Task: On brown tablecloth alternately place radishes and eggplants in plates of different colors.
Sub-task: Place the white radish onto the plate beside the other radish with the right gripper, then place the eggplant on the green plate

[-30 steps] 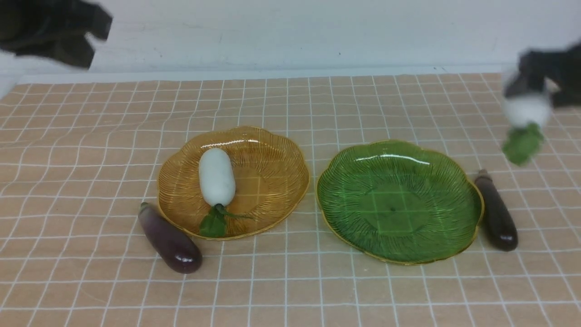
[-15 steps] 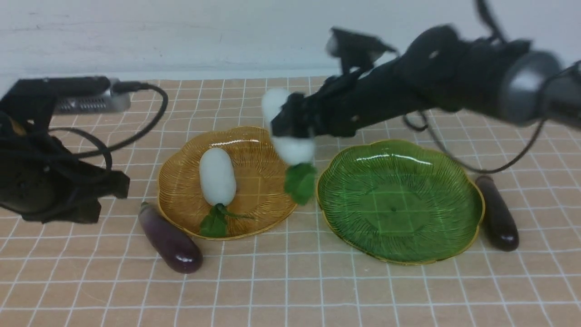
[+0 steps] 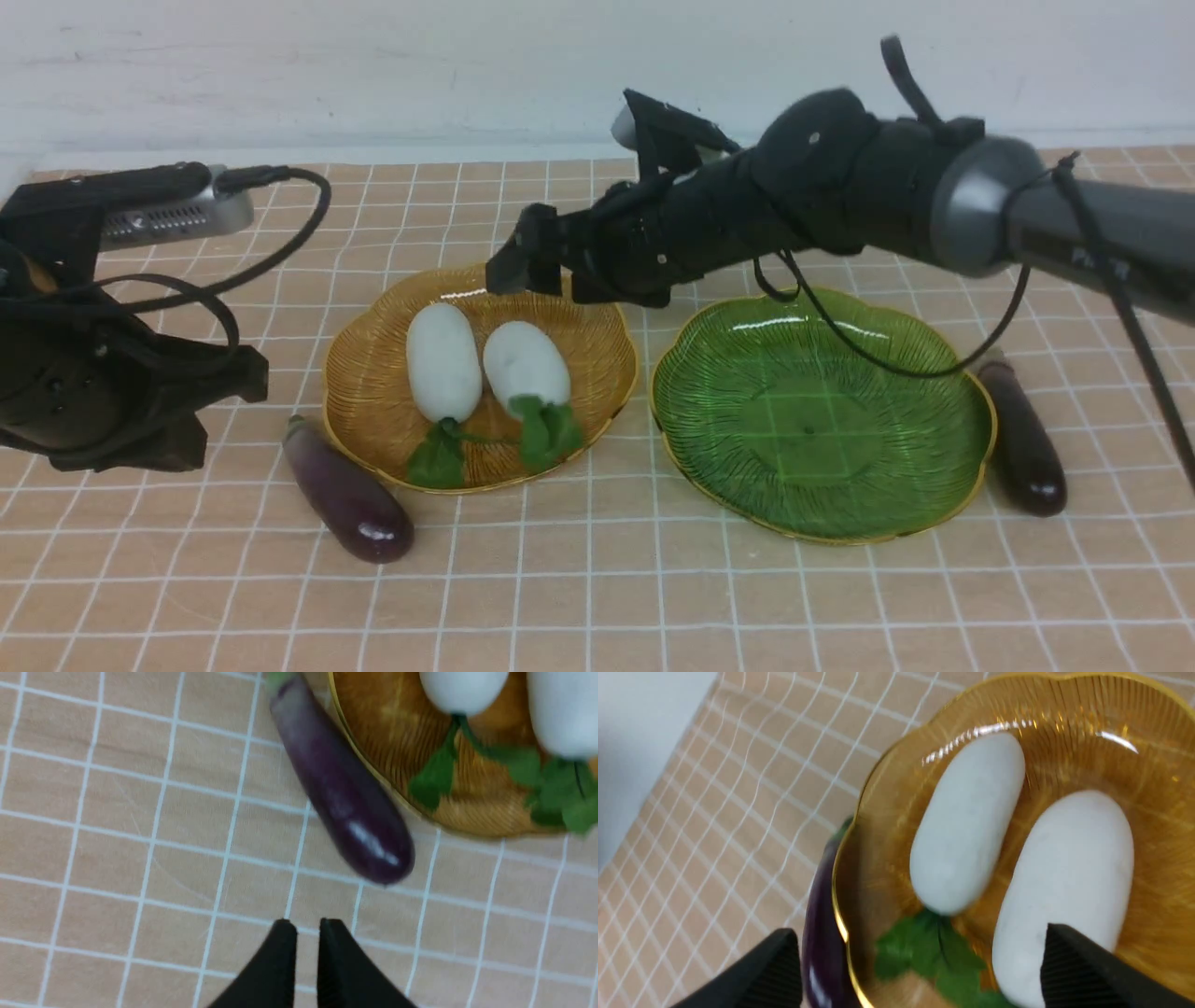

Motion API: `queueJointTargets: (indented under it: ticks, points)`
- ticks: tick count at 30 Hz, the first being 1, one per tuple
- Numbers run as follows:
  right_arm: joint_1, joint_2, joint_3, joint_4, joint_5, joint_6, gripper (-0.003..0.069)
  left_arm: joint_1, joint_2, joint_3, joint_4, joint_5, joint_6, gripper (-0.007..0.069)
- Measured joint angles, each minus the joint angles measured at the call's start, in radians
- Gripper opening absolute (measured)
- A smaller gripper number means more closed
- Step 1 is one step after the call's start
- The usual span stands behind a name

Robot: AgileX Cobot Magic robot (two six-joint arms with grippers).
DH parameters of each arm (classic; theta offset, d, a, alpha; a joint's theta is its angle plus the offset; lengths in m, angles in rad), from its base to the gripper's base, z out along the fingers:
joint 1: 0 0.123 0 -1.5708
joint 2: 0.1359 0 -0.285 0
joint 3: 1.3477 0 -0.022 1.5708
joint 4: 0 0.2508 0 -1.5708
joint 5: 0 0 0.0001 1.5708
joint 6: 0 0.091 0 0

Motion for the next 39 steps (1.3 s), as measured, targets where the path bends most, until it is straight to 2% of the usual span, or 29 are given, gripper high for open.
queueJointTargets:
  ticks: [6,10,16,20,28,31,33,36,39]
  points:
    - [-0.104,-0.070,-0.173,-0.193,0.285,0.195,0.0531,0.004,0.045,0.000,0.002,-0.063,-0.073,0.0152]
    - [-0.155,-0.157,-0.209,-0.381,0.322,0.316,0.0437,0.040,0.105,0.000,-0.025,-0.072,-0.082,0.0190]
    - [-0.162,-0.311,-0.119,-0.544,0.342,0.355,0.0323,0.185,0.224,0.000,-0.146,-0.131,-0.057,0.0200]
    - [-0.160,-0.449,0.016,-0.576,0.351,0.349,0.0241,0.230,0.282,-0.001,-0.188,-0.219,0.000,0.0201]
    - [-0.160,-0.609,0.234,-0.577,0.361,0.345,0.0184,0.237,0.384,-0.059,-0.312,-0.338,0.120,0.0262]
    - [-0.160,-0.634,0.268,-0.577,0.365,0.345,0.0183,0.236,0.469,-0.111,-0.356,-0.356,0.207,0.0326]
    - [-0.160,-0.641,0.271,-0.577,0.365,0.340,0.0183,0.236,0.486,-0.119,-0.367,-0.352,0.220,0.0339]
    - [-0.160,-0.661,0.275,-0.577,0.364,0.317,0.0183,0.236,0.594,-0.163,-0.409,-0.293,0.248,0.0438]
    - [-0.160,-0.663,0.275,-0.575,0.364,0.315,0.0183,0.236,0.640,-0.172,-0.418,-0.281,0.249,0.0480]
